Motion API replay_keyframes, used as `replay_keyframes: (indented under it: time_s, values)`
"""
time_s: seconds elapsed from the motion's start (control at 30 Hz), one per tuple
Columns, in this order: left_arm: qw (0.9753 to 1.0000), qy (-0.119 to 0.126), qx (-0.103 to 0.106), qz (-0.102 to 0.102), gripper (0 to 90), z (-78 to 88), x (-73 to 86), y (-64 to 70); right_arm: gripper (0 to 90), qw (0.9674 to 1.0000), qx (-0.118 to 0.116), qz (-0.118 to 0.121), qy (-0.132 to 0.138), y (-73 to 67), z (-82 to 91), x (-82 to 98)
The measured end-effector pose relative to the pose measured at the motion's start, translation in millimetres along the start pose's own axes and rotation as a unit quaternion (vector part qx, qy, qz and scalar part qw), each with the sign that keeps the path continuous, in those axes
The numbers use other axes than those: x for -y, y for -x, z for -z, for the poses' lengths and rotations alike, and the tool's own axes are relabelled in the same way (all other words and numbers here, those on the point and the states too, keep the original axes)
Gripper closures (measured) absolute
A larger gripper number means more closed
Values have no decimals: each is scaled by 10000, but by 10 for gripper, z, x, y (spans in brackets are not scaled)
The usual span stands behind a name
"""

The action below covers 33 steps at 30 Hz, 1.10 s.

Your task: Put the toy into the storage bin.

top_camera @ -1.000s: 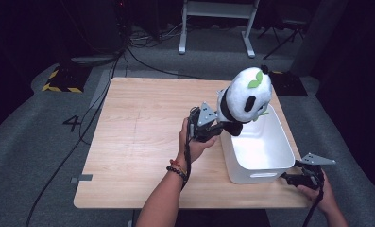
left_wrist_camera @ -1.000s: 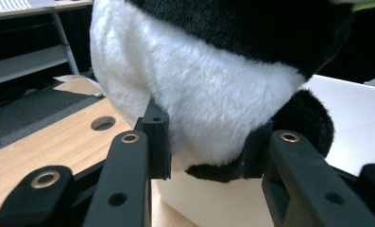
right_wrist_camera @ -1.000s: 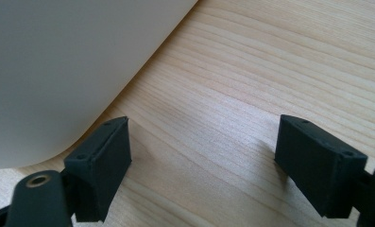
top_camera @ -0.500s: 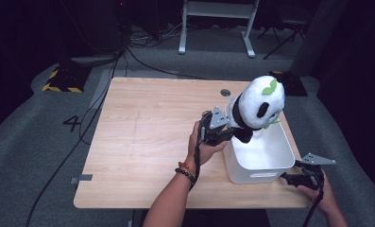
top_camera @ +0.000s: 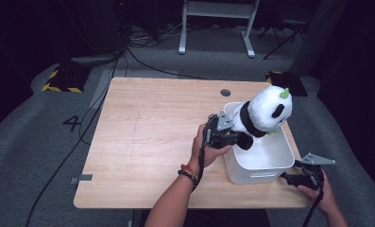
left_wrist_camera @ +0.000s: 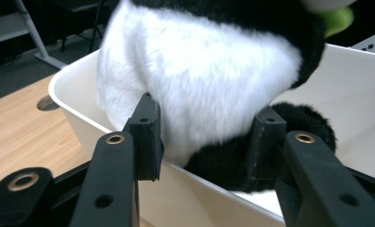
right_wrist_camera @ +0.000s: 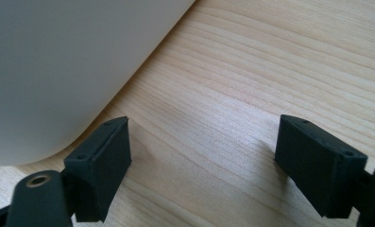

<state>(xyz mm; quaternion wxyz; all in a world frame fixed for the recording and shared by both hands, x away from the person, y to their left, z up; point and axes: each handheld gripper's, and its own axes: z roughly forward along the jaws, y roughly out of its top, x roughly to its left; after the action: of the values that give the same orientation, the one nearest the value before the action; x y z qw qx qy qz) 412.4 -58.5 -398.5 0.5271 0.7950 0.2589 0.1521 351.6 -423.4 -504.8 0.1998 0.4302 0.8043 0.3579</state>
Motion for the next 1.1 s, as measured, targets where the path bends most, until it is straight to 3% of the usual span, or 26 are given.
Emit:
replay_keyframes:
  time_s: [0.1, 0.17, 0.4, 0.6, 0.73, 0.87, 0.93, 1.0, 1.1]
  values:
    - [10000, -58, 4, 1, 560, -26, 23, -7, 190, 10000, -3, 0, 0, 0, 0, 0]
    - [9999, 39, 33, 94, 567, -19, 34, -24, 190, 10000, 12, 33, -3, 4, -1, 1]
    - [9999, 8, 110, 66, 546, -19, 31, -22, 191, 10000, 11, 38, -5, 5, 0, 1]
    - [9998, -136, 102, -133, 464, -4, 12, 20, 190, 10000, 11, 40, -4, 5, 0, 2]
    - [9996, -157, 190, -116, 427, 23, 2, 25, 190, 10000, 11, 41, -4, 5, 0, 1]
    - [9997, 3, 224, -114, 407, 71, -19, 36, 190, 10000, 3, 43, -12, 6, 1, 1]
    - [9997, -90, 193, -122, 374, 81, -32, 42, 191, 10000, 0, 45, -14, 6, 1, 1]
    - [9996, -95, 246, -139, 396, 85, -29, 40, 191, 10000, 0, 44, -14, 6, 2, 1]
    - [9997, -113, 159, -175, 406, 79, -33, 41, 190, 10000, -4, 31, -19, 5, 3, 0]
